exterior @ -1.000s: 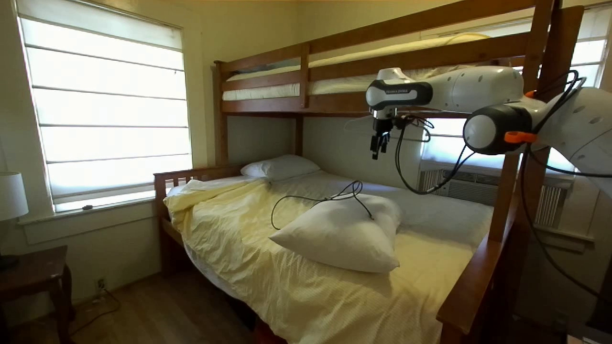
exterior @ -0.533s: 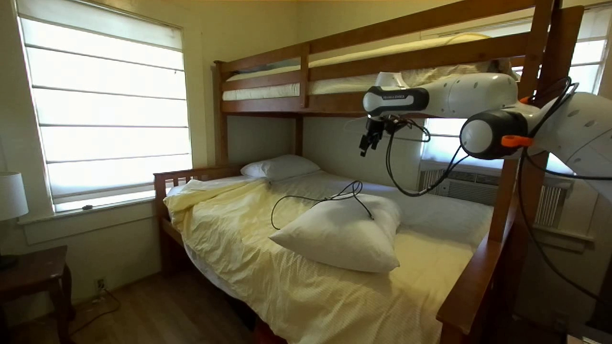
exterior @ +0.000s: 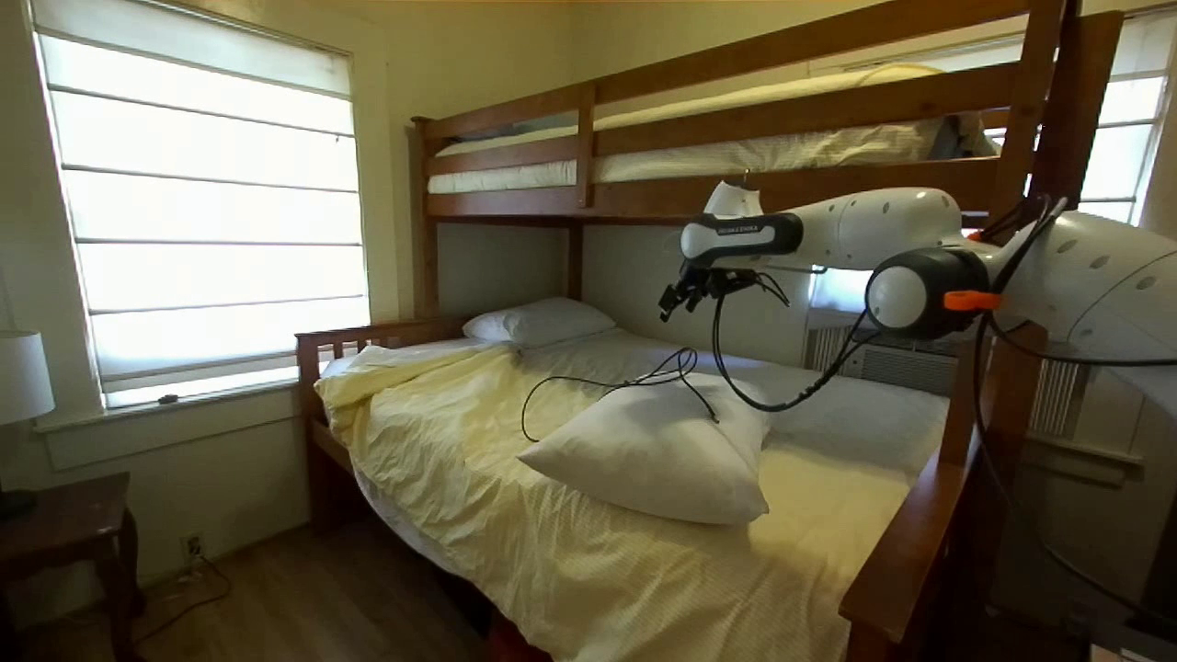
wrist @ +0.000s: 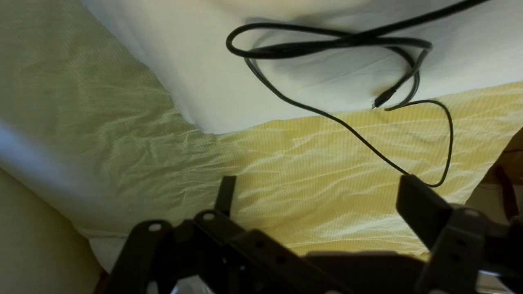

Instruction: Move the black cable to the left.

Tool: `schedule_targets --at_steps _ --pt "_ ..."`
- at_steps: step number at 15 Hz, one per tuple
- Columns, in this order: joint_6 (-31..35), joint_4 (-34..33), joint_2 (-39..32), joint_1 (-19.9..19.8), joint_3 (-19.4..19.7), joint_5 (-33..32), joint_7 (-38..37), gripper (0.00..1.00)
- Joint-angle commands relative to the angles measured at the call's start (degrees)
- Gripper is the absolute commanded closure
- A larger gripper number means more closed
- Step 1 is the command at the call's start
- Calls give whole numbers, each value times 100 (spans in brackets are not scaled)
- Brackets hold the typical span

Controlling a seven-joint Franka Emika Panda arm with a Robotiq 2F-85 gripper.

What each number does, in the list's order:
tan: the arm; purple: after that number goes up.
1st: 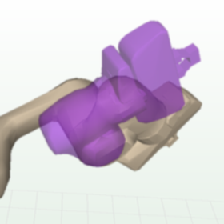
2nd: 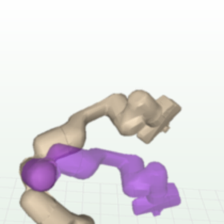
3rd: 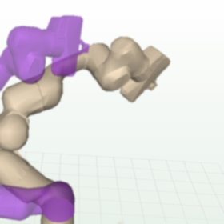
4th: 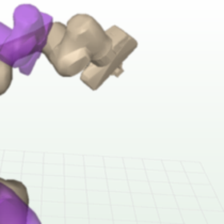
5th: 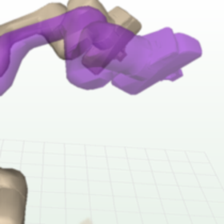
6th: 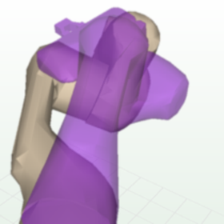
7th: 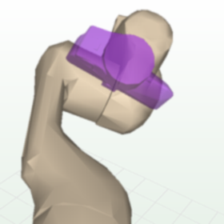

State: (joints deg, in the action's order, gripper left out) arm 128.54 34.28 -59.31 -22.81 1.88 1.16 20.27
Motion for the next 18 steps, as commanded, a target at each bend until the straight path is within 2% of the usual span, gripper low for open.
schedule_targets --at_steps 1,2,3,4,12,14,15,18 --pt "-272 -678 -518 2 37 53 -481 0" --pt "-370 -697 -569 -8 47 54 -596 0" --pt "-323 -435 -465 -10 48 47 -711 0" --pt "-569 -784 -686 -14 85 42 -853 0" --pt "-1748 -1195 -1003 -36 261 -23 -1619 0" --pt "-2213 -1219 -952 -64 216 -10 -1461 0" --pt "-2292 -851 -711 -62 218 -25 -1391 0" --pt "-2970 -720 -521 -85 246 -90 -1151 0"
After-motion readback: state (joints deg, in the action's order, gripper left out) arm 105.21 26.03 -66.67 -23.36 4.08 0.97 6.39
